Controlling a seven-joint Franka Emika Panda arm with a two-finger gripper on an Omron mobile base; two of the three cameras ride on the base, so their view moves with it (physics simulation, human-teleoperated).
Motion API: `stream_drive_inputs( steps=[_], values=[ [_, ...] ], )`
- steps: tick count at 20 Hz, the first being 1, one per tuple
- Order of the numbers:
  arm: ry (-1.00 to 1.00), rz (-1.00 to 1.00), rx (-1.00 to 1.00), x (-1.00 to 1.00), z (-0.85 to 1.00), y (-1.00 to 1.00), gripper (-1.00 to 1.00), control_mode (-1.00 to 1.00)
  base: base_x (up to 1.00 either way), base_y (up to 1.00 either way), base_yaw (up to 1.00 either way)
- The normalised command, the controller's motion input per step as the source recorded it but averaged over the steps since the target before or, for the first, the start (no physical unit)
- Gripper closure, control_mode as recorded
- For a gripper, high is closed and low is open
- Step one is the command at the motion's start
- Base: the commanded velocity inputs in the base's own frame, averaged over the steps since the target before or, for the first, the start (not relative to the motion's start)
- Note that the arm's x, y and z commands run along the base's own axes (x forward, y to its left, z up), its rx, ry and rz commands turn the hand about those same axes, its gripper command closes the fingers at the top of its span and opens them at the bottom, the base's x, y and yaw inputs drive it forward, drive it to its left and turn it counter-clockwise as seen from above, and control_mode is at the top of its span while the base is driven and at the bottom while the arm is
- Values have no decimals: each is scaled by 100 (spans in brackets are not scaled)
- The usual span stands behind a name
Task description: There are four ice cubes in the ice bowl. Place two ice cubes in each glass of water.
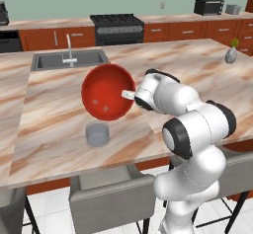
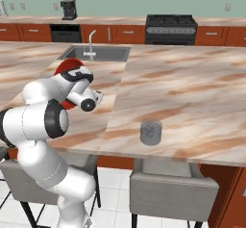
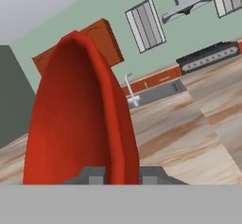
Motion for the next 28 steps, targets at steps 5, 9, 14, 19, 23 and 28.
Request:
stream_drive_inputs(
  steps=[5, 9, 14, 19, 23, 28],
  values=[
    [-5, 4, -12, -15, 0, 14, 100, -100, 0, 0, 0],
    [-10, 5, -11, -11, 0, 7, 100, -100, 0, 0, 0],
    [-3, 3, -10, -3, 0, 1, 100, -100, 0, 0, 0],
    [-1, 3, -12, 0, 0, 9, 100, -100, 0, 0, 0],
    [-6, 1, -9, 0, 0, 7, 100, -100, 0, 0, 0],
    [-13, 3, -8, -14, 0, 2, 100, -100, 0, 0, 0]
  ],
)
